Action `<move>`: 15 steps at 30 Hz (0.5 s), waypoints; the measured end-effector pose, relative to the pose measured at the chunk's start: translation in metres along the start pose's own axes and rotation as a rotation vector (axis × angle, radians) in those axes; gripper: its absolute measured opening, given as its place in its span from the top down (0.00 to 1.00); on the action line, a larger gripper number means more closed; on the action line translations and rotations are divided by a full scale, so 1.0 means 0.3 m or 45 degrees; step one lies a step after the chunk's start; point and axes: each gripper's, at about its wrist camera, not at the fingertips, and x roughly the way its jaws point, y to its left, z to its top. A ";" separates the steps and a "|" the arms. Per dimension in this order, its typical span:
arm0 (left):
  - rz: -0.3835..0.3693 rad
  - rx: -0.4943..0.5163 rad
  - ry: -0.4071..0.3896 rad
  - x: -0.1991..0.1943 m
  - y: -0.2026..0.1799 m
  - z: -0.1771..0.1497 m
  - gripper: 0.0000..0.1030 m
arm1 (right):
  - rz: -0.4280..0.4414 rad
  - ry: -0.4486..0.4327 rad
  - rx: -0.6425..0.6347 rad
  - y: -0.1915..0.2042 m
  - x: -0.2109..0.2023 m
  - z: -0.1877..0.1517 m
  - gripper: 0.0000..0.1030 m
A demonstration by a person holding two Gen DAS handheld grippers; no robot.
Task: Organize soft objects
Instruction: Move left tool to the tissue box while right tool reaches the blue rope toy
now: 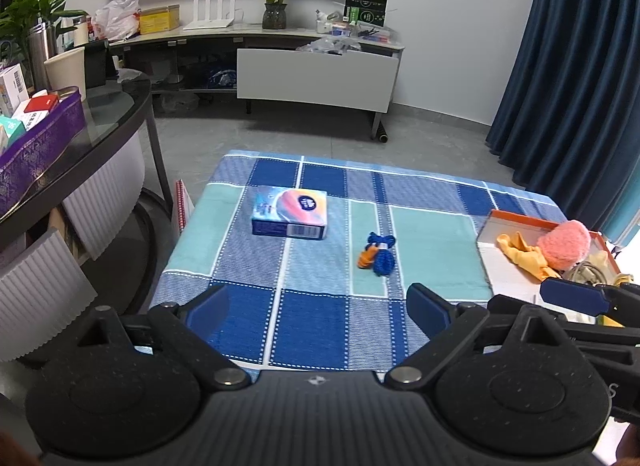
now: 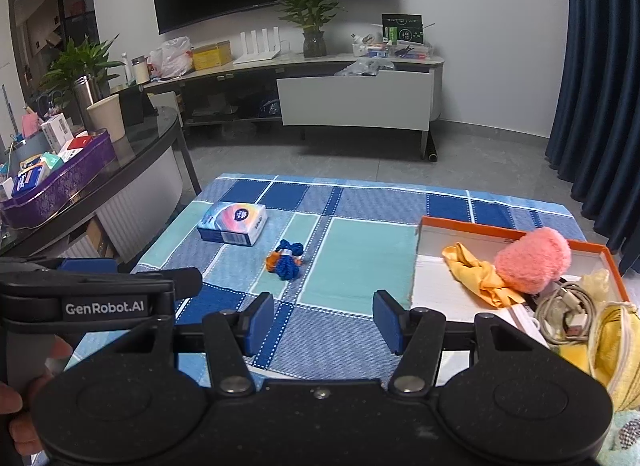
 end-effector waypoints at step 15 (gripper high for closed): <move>0.052 -0.003 0.058 0.124 0.065 0.021 0.05 | 0.030 0.068 -0.004 0.032 0.163 0.024 0.35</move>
